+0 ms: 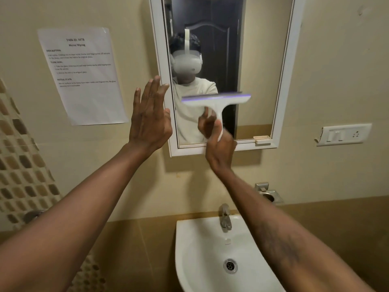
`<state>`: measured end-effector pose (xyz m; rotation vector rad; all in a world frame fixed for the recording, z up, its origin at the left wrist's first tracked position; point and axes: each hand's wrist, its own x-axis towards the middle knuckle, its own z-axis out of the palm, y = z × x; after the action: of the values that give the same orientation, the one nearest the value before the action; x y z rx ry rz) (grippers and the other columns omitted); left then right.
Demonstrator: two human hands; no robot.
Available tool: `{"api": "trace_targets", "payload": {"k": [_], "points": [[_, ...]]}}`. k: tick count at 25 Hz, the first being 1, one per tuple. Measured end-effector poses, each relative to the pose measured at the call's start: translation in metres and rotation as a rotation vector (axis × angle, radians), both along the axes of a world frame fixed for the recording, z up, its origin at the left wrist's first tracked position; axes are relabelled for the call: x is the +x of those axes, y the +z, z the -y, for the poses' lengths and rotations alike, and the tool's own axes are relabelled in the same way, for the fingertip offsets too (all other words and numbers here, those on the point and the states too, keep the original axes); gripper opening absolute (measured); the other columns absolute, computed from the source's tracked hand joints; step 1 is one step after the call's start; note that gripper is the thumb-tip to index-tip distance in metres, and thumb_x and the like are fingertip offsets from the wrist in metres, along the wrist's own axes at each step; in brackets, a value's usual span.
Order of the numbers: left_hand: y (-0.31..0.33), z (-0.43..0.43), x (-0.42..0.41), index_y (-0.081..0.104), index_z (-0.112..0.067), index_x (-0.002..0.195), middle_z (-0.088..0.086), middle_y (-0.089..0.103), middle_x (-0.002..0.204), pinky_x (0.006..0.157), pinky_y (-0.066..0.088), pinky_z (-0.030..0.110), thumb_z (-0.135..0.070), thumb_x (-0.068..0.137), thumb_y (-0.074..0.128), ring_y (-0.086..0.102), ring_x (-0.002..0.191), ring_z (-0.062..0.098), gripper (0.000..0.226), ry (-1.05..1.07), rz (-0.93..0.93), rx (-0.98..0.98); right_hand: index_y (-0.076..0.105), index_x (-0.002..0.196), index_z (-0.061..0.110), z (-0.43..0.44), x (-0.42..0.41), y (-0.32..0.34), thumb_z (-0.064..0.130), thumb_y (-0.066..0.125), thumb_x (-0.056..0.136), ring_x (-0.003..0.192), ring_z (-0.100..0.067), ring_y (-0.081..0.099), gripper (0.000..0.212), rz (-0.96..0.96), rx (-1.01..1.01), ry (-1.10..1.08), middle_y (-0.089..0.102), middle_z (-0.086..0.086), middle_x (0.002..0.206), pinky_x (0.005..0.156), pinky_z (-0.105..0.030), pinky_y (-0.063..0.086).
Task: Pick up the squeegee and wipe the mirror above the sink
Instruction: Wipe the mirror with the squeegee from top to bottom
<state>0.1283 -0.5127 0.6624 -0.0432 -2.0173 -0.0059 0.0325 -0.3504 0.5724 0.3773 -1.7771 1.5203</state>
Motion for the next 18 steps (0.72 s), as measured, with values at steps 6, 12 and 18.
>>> {"api": "trace_targets", "payload": {"k": [6, 12, 18], "points": [[0.009, -0.018, -0.009, 0.037, -0.01, 0.157, 0.012, 0.025, 0.172, 0.13, 0.015, 0.058, -0.004, 0.091, 0.055, 0.021, 0.161, 0.029, 0.069, -0.037, -0.006, 0.008, 0.067, 0.065, 0.023, -0.026, -0.042, 0.097, 0.055, 0.03, 0.108, 0.064, -0.001, 0.065, 0.064, 0.018, 0.013, -0.103, 0.068, 0.006, 0.064, 0.055, -0.011, 0.035], [-0.003, -0.025, -0.022, 0.038, -0.011, 0.158, 0.009, 0.026, 0.172, 0.129, 0.017, 0.058, -0.004, 0.092, 0.056, 0.022, 0.161, 0.028, 0.068, -0.064, 0.003, 0.006, 0.073, 0.08, 0.018, -0.038, -0.05, 0.033, 0.051, 0.032, 0.11, 0.054, -0.005, 0.052, 0.06, 0.006, 0.064, -0.056, 0.057, 0.014, 0.061, 0.055, -0.004, 0.035], [-0.018, -0.029, -0.024, 0.039, -0.01, 0.156, 0.008, 0.028, 0.171, 0.13, 0.017, 0.056, -0.002, 0.089, 0.055, 0.023, 0.161, 0.028, 0.069, -0.089, 0.019, 0.001, 0.06, 0.064, 0.022, -0.055, -0.036, -0.058, 0.051, 0.031, 0.11, 0.055, -0.005, 0.06, 0.062, 0.072, 0.09, 0.009, 0.056, 0.011, 0.053, 0.045, -0.013, 0.034]]}}
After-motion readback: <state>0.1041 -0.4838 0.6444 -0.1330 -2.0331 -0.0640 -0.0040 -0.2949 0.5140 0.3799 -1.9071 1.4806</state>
